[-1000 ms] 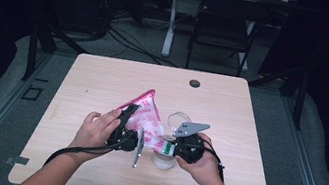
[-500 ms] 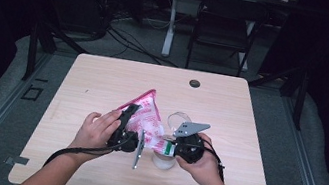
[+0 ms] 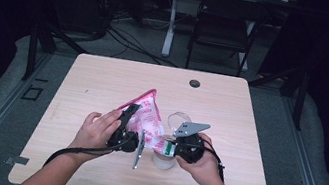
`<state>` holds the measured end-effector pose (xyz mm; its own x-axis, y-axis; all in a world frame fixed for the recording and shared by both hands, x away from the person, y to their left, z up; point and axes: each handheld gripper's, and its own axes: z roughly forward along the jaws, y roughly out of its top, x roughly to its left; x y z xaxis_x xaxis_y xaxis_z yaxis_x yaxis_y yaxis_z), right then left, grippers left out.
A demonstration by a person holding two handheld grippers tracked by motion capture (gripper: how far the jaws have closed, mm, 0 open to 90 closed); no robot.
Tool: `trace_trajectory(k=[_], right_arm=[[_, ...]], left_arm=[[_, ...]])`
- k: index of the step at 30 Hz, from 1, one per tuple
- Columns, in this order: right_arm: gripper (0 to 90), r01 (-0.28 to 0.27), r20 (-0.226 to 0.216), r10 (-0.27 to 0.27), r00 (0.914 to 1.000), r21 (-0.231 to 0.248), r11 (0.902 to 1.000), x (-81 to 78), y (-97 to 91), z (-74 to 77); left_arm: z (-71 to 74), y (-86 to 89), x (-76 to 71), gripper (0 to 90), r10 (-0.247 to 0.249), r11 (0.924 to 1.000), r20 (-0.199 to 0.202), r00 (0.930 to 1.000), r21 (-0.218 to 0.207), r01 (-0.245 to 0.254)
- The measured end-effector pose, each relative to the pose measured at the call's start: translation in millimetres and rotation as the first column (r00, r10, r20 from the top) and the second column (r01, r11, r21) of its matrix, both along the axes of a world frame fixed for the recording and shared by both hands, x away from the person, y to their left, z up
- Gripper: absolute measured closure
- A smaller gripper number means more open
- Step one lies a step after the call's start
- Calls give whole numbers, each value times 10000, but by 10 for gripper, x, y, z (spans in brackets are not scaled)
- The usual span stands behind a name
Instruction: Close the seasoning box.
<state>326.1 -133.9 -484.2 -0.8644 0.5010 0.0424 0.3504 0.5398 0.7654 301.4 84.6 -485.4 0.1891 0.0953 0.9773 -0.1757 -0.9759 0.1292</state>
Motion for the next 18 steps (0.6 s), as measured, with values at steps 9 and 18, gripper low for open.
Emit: trace_trajectory(k=[9, 18], right_arm=[[900, 22, -6, -22, 10000, 44, 10000, 0, -3, 0], [900, 4, -27, -4, 10000, 50, 10000, 4, -8, 0]], left_arm=[[12, -7, -1, 615, -35, 10000, 61, 10000, 7, 35], [22, -14, -9, 615, -81, 10000, 163, 9998, 42, 80]])
